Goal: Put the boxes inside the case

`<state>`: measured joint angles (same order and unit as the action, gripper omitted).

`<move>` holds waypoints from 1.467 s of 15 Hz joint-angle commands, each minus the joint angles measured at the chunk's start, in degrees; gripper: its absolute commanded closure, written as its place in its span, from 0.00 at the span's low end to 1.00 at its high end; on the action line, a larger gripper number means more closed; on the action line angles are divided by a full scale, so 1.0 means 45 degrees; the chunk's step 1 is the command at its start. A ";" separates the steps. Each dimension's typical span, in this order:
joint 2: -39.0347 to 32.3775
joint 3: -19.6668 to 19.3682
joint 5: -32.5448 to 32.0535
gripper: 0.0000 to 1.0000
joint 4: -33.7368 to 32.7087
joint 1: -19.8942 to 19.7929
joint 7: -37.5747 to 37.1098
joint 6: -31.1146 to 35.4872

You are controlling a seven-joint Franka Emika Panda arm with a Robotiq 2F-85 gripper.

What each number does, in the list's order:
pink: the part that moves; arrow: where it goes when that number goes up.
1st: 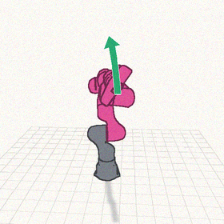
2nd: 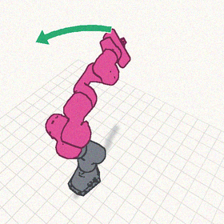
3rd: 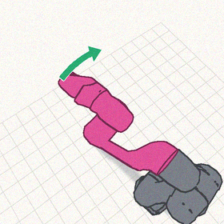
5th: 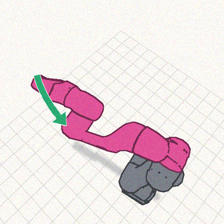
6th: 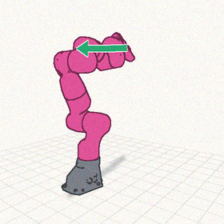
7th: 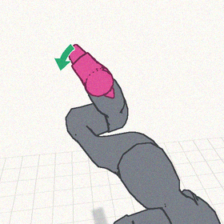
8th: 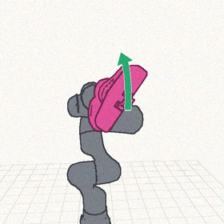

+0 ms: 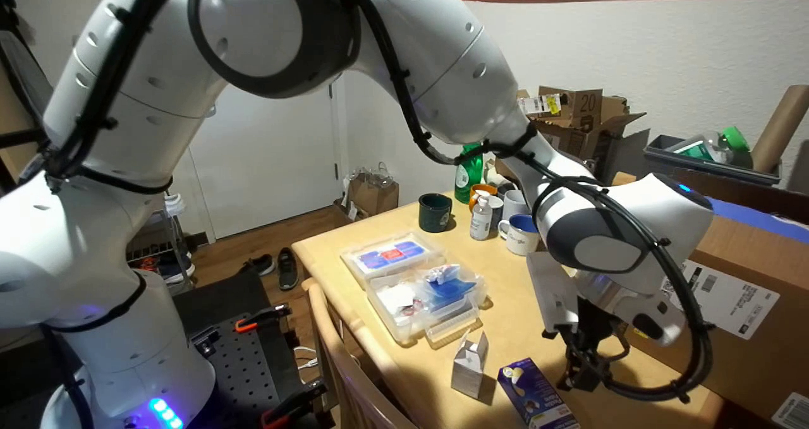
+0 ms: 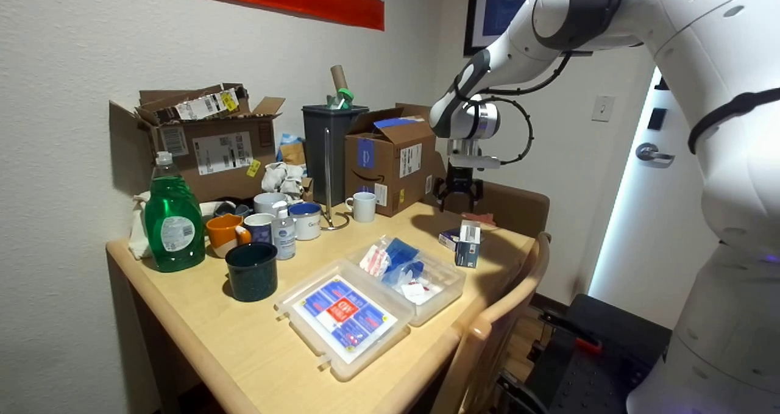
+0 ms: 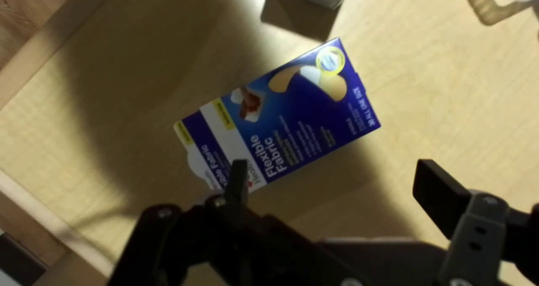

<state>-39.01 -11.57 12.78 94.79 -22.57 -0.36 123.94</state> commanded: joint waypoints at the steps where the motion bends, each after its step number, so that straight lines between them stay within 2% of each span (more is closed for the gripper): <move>1: -0.0888 0.0019 0.0096 0.00 -0.1109 -0.0363 -0.0124 0.0108; 10: -0.1770 -0.0136 0.0231 0.00 -0.2084 -0.1301 -0.0332 -0.0101; 14: -0.1434 0.0790 0.1176 0.00 -0.1892 -0.2308 0.1511 -0.1264; 15: -0.1720 0.0282 0.0774 0.00 -0.1868 -0.1838 0.0827 -0.0548; 19: -0.1705 0.0584 0.1027 0.00 -0.1952 -0.2135 0.1296 -0.0921; 22: -0.1564 0.0933 0.1062 0.00 -0.1757 -0.2382 0.2767 -0.0565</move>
<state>-46.50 -8.57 17.17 86.46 -32.28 6.82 120.33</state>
